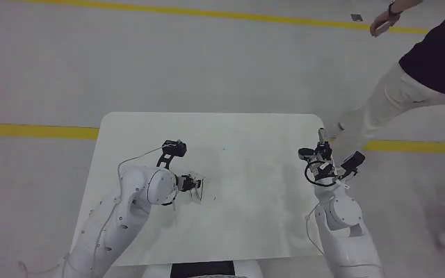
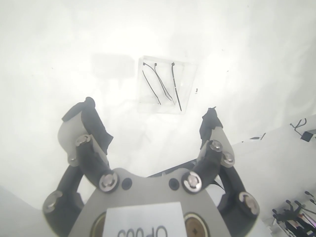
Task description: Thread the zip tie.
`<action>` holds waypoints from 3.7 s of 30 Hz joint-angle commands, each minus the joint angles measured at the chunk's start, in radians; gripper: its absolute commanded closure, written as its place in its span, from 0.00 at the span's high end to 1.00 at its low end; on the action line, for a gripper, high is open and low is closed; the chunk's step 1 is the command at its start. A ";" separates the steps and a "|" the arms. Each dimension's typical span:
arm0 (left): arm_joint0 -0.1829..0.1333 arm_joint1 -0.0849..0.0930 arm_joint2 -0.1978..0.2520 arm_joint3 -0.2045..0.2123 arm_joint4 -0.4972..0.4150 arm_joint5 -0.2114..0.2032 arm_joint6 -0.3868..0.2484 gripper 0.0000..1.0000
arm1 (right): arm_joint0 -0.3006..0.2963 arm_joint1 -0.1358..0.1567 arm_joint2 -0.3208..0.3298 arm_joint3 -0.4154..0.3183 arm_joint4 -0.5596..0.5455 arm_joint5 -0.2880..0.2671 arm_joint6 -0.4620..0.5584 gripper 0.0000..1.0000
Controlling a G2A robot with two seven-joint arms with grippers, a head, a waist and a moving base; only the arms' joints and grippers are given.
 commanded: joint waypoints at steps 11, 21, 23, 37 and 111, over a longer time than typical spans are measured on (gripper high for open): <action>-0.084 -0.061 0.079 0.111 0.050 0.000 -0.017 1.00 | 0.000 0.000 0.000 0.000 0.000 0.000 0.000 1.00; -0.084 -0.061 0.079 0.111 0.050 0.000 -0.017 1.00 | 0.000 0.000 0.000 0.000 0.000 0.000 0.000 1.00; -0.082 -0.060 0.076 0.120 0.062 0.000 -0.011 1.00 | 0.000 0.000 0.000 0.000 0.000 0.000 0.000 1.00; -0.032 -0.089 0.055 0.087 0.159 0.000 -0.017 0.36 | 0.000 0.000 0.000 0.000 0.000 0.000 0.000 1.00; -0.117 -0.225 0.059 0.413 0.165 0.000 0.068 0.18 | 0.000 0.000 0.000 0.000 0.000 0.000 0.000 1.00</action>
